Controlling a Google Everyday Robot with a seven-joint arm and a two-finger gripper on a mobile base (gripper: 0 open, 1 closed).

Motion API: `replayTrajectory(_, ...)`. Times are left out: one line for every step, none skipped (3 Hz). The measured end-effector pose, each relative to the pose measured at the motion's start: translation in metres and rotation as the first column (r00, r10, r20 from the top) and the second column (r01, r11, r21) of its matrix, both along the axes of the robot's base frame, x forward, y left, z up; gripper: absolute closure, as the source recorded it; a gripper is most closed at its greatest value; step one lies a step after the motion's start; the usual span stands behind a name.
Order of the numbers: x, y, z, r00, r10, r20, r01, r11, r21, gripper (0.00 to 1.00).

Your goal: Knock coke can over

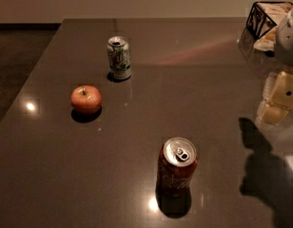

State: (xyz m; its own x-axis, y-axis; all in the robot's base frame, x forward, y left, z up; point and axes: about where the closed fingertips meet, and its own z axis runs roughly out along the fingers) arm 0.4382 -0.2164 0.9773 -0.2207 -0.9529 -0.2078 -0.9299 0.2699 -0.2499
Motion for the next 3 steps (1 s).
replayTrajectory(0.0, 0.0, 0.0, 1.0, 0.0, 0.0, 0.0, 1.0, 0.0, 0.0)
replayTrajectory(-0.012, 0.008, -0.006, 0.9994, 0.034, -0.006, -0.034, 0.999, 0.028, 0.0)
replayTrajectory(-0.037, 0.03, -0.023, 0.9929, 0.119, -0.002, -0.118, 0.988, 0.1, 0.0)
